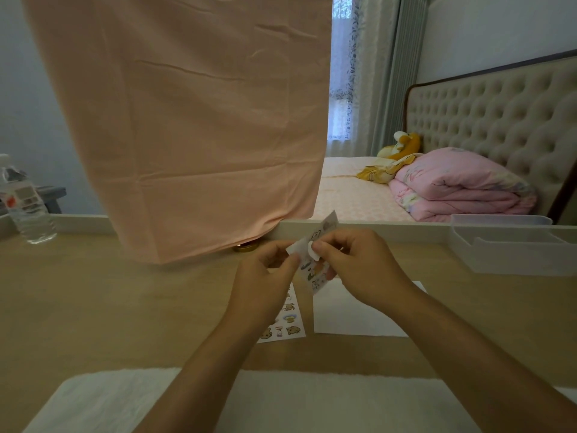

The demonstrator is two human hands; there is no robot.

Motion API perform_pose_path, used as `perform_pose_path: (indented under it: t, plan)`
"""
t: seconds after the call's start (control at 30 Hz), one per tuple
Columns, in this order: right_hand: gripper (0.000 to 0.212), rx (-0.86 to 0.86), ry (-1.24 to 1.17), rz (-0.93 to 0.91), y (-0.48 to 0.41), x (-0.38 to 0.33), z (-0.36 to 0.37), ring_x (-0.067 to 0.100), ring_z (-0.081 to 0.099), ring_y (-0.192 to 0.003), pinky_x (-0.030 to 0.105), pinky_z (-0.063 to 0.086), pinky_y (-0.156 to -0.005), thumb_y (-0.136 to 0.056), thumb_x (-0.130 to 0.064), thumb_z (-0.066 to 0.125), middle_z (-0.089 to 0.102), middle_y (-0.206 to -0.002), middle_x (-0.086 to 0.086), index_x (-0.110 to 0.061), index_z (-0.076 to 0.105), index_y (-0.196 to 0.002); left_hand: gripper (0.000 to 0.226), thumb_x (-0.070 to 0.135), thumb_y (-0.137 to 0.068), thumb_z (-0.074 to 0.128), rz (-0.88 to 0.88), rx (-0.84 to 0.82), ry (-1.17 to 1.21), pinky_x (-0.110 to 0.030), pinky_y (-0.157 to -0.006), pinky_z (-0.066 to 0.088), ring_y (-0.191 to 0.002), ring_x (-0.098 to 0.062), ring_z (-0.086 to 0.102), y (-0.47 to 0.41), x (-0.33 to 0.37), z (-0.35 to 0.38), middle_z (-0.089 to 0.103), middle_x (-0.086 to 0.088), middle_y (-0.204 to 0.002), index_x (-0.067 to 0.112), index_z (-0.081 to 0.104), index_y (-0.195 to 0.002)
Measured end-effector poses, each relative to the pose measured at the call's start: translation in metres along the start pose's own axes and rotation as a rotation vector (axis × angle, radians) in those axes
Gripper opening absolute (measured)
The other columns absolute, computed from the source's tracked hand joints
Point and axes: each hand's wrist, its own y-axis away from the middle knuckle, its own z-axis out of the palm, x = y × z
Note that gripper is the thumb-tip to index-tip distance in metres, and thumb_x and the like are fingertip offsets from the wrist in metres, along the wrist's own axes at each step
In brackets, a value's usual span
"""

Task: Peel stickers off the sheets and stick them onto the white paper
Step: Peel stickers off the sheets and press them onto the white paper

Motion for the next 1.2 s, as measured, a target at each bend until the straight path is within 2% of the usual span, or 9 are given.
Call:
perform_pose_path:
  t: [0.13, 0.23, 0.33, 0.5, 0.67, 0.8, 0.97, 1.1, 1.2]
  plan:
    - [0.017, -0.036, -0.057, 0.033, -0.001, -0.003, -0.003, 0.013, 0.07, -0.062, 0.032, 0.059, -0.064, -0.095, -0.031, 0.066, 0.074, -0.076, -0.002, -0.024, 0.076, -0.083, 0.022, 0.01, -0.095, 0.063, 0.026, 0.055, -0.004, -0.025, -0.06, 0.058, -0.074, -0.012, 0.073, -0.001, 0.002, -0.001, 0.075, 0.004, -0.084, 0.03, 0.072, -0.099]
    - [0.016, -0.062, -0.108, 0.013, 0.0, -0.006, -0.004, 0.013, 0.069, -0.062, 0.026, 0.055, -0.061, -0.094, -0.032, 0.067, 0.075, -0.082, -0.001, -0.022, 0.075, -0.084, 0.025, 0.011, -0.095, 0.064, 0.025, 0.056, 0.016, -0.031, -0.06, 0.06, -0.07, -0.014, 0.073, 0.0, 0.006, -0.002, 0.073, 0.001, -0.08, 0.034, 0.071, -0.1]
    - [0.008, -0.042, -0.115, -0.022, 0.003, -0.006, -0.002, 0.001, 0.064, -0.061, 0.023, 0.053, -0.06, -0.086, -0.036, 0.076, 0.073, -0.083, -0.008, -0.028, 0.075, -0.087, 0.023, 0.016, -0.094, 0.066, 0.012, 0.032, 0.03, -0.029, -0.056, 0.057, -0.064, -0.019, 0.069, 0.0, 0.008, -0.004, 0.069, -0.004, -0.074, 0.037, 0.07, -0.102]
    - [0.025, 0.079, 0.101, -0.148, 0.002, -0.002, 0.0, 0.0, 0.061, -0.073, 0.018, 0.052, -0.063, -0.073, -0.033, 0.087, 0.064, -0.089, -0.015, -0.036, 0.071, -0.091, 0.016, 0.015, -0.094, 0.067, -0.041, -0.034, 0.057, -0.022, -0.059, 0.055, -0.07, -0.015, 0.072, 0.0, 0.012, -0.008, 0.073, -0.006, -0.082, 0.025, 0.073, -0.105]
    - [0.011, 0.153, 0.065, -0.196, -0.001, 0.003, 0.0, -0.001, 0.062, -0.074, 0.011, 0.047, -0.065, -0.081, -0.024, 0.082, 0.067, -0.091, -0.016, -0.03, 0.077, -0.089, 0.015, 0.015, -0.095, 0.065, -0.061, -0.069, 0.065, -0.036, -0.074, 0.062, -0.082, -0.026, 0.074, -0.002, 0.012, -0.012, 0.073, -0.018, -0.092, 0.024, 0.074, -0.103]
    - [0.005, 0.187, 0.163, -0.283, -0.001, 0.004, 0.002, 0.0, 0.062, -0.072, 0.012, 0.047, -0.063, -0.085, -0.024, 0.077, 0.066, -0.09, -0.017, -0.024, 0.078, -0.09, 0.016, 0.015, -0.096, 0.062, -0.087, -0.101, 0.071, -0.036, -0.073, 0.062, -0.079, -0.021, 0.074, -0.002, 0.014, -0.012, 0.075, -0.009, -0.087, 0.023, 0.074, -0.102]
    - [0.006, 0.131, 0.092, -0.141, -0.001, 0.001, 0.0, 0.002, 0.06, -0.066, 0.015, 0.049, -0.062, -0.087, -0.024, 0.075, 0.069, -0.079, -0.017, -0.026, 0.077, -0.082, 0.017, 0.014, -0.099, 0.056, -0.124, -0.089, 0.113, -0.029, -0.07, 0.061, -0.081, -0.018, 0.075, 0.0, 0.015, -0.01, 0.077, -0.002, -0.088, 0.018, 0.071, -0.102]
    - [0.011, 0.094, 0.01, -0.061, 0.0, -0.003, -0.001, 0.002, 0.061, -0.061, 0.019, 0.053, -0.06, -0.089, -0.025, 0.074, 0.07, -0.07, -0.014, -0.027, 0.075, -0.078, 0.015, 0.012, -0.1, 0.056, -0.045, -0.057, 0.075, -0.021, -0.06, 0.057, -0.076, -0.012, 0.075, 0.0, 0.017, -0.012, 0.078, 0.002, -0.085, 0.02, 0.068, -0.104]
    - [0.011, 0.109, 0.008, -0.021, 0.0, -0.005, 0.0, 0.002, 0.064, -0.061, 0.021, 0.054, -0.059, -0.088, -0.025, 0.074, 0.071, -0.07, -0.01, -0.026, 0.075, -0.078, 0.018, 0.016, -0.1, 0.058, 0.008, -0.043, -0.025, -0.03, -0.061, 0.061, -0.073, -0.01, 0.075, -0.001, 0.017, -0.013, 0.077, 0.007, -0.082, 0.03, 0.062, -0.111]
